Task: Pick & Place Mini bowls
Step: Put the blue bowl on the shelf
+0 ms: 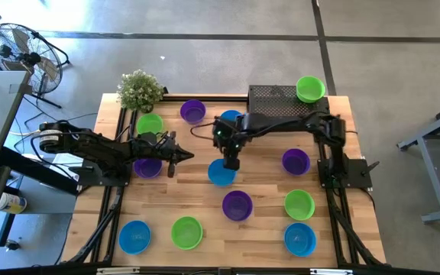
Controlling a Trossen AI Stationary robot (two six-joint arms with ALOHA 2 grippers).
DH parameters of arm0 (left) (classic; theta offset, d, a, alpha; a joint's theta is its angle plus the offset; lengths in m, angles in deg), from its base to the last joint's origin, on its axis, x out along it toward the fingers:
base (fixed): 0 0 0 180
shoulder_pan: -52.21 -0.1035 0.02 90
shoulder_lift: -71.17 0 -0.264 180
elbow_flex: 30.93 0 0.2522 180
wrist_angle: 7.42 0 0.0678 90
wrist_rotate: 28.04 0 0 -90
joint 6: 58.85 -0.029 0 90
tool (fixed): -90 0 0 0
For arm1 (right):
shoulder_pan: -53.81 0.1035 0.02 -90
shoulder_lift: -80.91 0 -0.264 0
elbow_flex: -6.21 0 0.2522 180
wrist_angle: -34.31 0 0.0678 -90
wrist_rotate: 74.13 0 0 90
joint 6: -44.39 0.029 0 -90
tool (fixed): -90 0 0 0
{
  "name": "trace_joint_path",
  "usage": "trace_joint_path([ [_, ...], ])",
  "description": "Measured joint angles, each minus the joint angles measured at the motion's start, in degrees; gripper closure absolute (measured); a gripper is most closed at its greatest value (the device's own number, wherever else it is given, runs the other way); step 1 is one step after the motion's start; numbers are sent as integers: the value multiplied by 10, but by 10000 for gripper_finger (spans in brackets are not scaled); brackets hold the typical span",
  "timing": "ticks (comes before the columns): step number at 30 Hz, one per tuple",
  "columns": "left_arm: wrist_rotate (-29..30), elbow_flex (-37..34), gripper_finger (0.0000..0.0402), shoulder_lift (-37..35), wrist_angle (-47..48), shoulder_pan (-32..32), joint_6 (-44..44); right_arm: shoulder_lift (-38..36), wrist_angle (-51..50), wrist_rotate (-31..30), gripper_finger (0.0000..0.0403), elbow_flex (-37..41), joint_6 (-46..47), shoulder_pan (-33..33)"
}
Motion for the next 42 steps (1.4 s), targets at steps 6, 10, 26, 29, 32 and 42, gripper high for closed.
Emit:
trace_joint_path([
  [6,-2,0,397,0,0,0,7,-98,-46,-13,400,0,14,-27],
  [10,-2,0,397,0,0,0,9,-173,-64,-39,402,0,34,-65],
  [26,-2,0,397,0,-2,0,7,-200,-60,-43,389,0,7,-183],
  [29,-2,0,397,0,-2,0,5,-165,-48,-42,369,0,9,-139],
  [32,-2,0,397,0,-2,0,5,-129,-34,-44,338,0,11,-94],
  [42,-2,0,397,0,0,0,5,-5,26,-26,248,0,27,-13],
])
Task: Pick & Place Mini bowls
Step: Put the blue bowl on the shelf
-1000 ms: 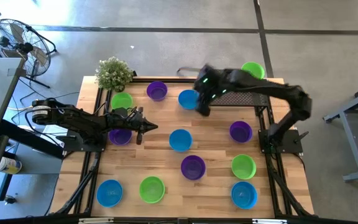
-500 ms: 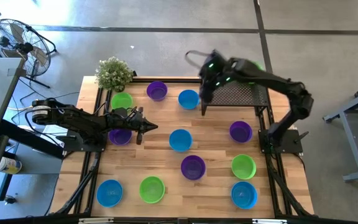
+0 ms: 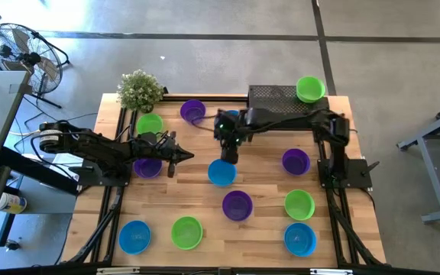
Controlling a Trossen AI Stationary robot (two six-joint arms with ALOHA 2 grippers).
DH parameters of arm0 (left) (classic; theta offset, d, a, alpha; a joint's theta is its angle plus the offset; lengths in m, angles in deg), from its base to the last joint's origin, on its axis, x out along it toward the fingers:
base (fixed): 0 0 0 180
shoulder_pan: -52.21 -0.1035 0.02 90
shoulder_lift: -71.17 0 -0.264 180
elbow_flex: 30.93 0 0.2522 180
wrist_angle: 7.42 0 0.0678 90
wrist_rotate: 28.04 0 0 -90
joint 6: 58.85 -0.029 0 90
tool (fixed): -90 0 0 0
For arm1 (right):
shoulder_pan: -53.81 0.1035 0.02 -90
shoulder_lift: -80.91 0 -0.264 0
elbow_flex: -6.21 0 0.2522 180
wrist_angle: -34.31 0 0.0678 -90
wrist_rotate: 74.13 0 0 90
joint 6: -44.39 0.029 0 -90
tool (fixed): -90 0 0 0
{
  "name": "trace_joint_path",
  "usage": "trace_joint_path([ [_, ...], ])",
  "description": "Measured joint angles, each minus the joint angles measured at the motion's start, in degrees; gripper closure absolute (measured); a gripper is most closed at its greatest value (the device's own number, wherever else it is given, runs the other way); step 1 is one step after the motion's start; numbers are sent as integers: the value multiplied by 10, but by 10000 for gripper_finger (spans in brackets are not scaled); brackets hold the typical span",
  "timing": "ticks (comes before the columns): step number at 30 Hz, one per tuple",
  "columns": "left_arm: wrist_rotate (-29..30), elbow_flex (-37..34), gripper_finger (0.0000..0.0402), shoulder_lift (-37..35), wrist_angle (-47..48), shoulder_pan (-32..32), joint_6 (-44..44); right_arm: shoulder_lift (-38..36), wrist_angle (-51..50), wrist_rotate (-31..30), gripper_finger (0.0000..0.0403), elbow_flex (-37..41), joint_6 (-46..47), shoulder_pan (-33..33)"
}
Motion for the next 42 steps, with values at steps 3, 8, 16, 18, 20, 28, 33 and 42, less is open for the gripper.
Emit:
trace_joint_path([
  [3,0,0,397,0,0,0,0,29,15,35,245,0,14,2],
  [8,0,0,397,0,0,0,2,58,34,45,253,0,22,4],
  [16,-1,0,397,0,0,0,4,91,47,64,289,0,10,14],
  [18,-1,0,397,0,0,0,4,99,47,67,303,0,9,16],
  [20,-1,0,397,0,0,0,4,105,48,74,320,0,6,17],
  [28,-3,0,397,0,0,0,4,113,46,84,398,0,-7,16],
  [33,-3,0,397,0,0,0,4,104,32,84,400,0,-7,16],
  [42,-4,0,397,0,0,0,4,11,-21,68,401,-5,-5,-16],
])
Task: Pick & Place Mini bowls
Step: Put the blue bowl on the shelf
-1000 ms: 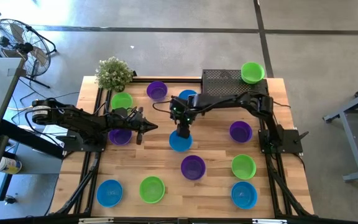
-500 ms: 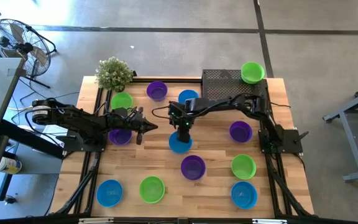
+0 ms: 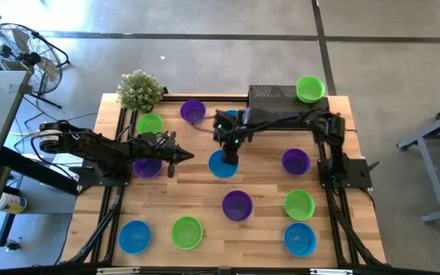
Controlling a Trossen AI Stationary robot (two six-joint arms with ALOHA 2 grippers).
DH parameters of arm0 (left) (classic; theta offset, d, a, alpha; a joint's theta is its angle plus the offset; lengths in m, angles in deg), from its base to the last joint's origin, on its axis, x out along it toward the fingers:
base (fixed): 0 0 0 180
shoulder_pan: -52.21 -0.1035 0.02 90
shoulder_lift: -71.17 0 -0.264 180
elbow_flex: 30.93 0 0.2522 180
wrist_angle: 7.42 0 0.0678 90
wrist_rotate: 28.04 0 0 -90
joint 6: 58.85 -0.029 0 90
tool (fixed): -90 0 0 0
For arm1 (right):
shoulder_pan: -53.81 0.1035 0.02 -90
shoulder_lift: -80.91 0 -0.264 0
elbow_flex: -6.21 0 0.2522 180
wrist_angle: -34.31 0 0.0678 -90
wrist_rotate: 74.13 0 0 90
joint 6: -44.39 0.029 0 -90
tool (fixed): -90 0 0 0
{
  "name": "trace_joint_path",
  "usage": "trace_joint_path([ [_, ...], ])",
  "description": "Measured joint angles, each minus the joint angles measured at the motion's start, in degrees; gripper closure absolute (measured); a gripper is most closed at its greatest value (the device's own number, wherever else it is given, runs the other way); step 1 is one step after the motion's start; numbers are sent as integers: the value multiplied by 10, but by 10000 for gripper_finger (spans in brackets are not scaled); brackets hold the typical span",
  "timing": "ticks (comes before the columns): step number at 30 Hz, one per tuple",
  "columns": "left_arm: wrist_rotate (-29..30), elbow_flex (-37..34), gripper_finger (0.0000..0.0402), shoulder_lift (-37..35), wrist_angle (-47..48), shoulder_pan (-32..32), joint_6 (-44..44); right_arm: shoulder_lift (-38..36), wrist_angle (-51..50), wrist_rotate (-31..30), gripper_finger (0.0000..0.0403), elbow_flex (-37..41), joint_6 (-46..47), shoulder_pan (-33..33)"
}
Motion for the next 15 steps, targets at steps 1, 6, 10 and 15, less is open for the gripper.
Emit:
trace_joint_path([
  [1,0,0,397,0,0,0,0,-13,-11,-10,401,-6,0,-6],
  [6,0,0,397,0,0,0,0,-69,-88,-71,402,-71,-13,-58],
  [10,0,0,397,0,0,0,0,-91,-151,-145,402,-139,-62,-122],
  [15,0,0,397,0,0,0,0,-91,-196,-127,402,-179,-168,-230],
])
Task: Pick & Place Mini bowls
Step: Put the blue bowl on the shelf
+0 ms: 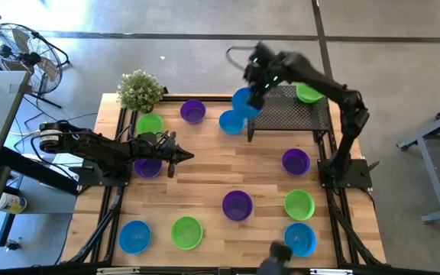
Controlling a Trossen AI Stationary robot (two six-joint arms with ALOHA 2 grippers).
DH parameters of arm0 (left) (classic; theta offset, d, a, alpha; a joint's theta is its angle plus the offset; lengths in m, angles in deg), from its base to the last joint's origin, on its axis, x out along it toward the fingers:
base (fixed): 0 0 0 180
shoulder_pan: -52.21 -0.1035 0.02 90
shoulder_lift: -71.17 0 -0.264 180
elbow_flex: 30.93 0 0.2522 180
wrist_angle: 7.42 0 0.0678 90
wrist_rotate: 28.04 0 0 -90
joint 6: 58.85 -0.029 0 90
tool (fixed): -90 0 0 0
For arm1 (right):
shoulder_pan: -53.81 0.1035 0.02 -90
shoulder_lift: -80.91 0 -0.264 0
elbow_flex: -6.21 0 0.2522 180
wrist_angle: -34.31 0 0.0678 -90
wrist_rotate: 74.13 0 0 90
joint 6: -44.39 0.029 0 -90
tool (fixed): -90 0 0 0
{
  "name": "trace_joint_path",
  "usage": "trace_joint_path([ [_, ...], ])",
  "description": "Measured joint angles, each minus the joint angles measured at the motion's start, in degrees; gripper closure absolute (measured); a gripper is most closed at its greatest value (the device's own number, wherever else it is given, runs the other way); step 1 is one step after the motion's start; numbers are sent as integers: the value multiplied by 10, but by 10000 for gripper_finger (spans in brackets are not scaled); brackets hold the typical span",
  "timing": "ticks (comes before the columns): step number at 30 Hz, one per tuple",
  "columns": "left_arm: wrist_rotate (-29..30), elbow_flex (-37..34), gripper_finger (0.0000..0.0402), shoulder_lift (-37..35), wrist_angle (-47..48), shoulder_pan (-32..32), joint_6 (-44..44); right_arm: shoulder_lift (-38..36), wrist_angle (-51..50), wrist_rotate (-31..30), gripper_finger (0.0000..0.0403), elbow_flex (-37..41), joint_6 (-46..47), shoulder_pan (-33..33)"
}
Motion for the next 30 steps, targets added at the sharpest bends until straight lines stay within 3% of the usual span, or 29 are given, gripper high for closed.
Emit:
trace_joint_path([
  [10,0,0,397,0,0,0,-3,1,-8,24,402,39,-71,-172],
  [30,4,0,397,0,0,0,-4,2,17,10,398,80,-91,-217],
])
